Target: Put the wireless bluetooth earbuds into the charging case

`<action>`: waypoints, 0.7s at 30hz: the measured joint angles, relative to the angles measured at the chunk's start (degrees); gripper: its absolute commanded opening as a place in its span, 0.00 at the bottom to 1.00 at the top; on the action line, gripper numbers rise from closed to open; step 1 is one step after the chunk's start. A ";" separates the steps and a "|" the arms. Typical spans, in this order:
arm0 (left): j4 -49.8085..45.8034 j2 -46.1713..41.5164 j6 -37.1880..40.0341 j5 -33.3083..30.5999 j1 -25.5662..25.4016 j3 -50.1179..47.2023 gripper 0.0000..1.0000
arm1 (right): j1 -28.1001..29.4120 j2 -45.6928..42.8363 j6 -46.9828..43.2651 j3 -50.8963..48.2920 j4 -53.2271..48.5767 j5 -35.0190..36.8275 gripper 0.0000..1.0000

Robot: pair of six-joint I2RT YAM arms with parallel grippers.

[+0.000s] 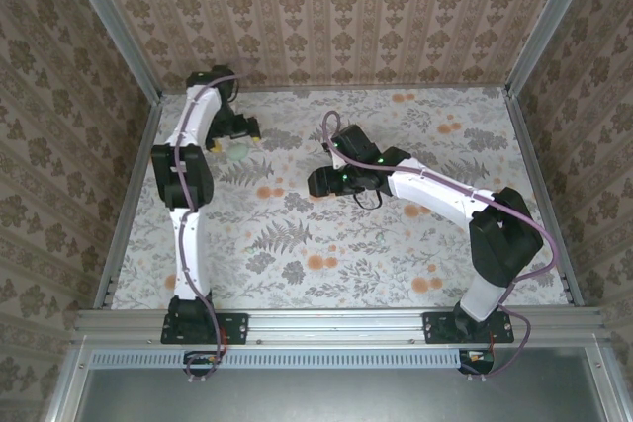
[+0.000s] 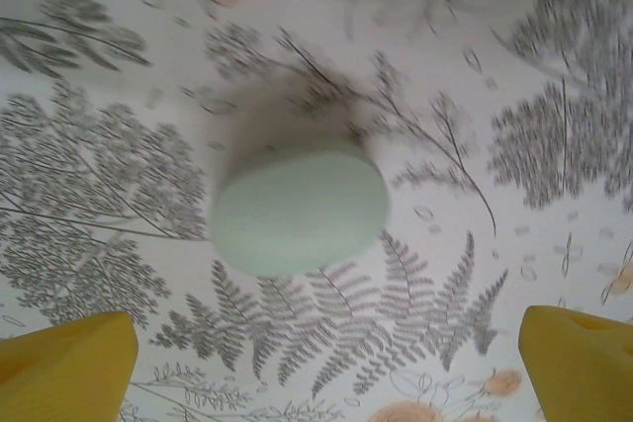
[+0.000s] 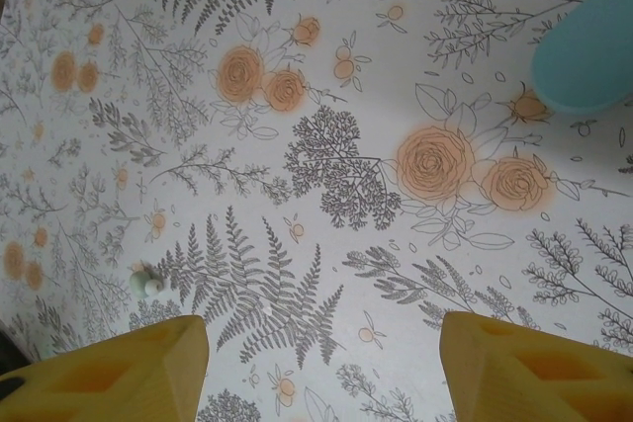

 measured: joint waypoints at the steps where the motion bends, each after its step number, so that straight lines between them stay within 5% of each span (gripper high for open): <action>1: -0.20 0.98 -0.92 0.90 0.96 1.44 1.00 | -0.11 -0.07 0.00 -0.15 -0.02 0.02 0.65; 21: -2.34 12.72 -2.21 14.43 1.11 12.31 1.00 | -1.25 -1.81 -1.05 -2.47 0.02 0.13 0.65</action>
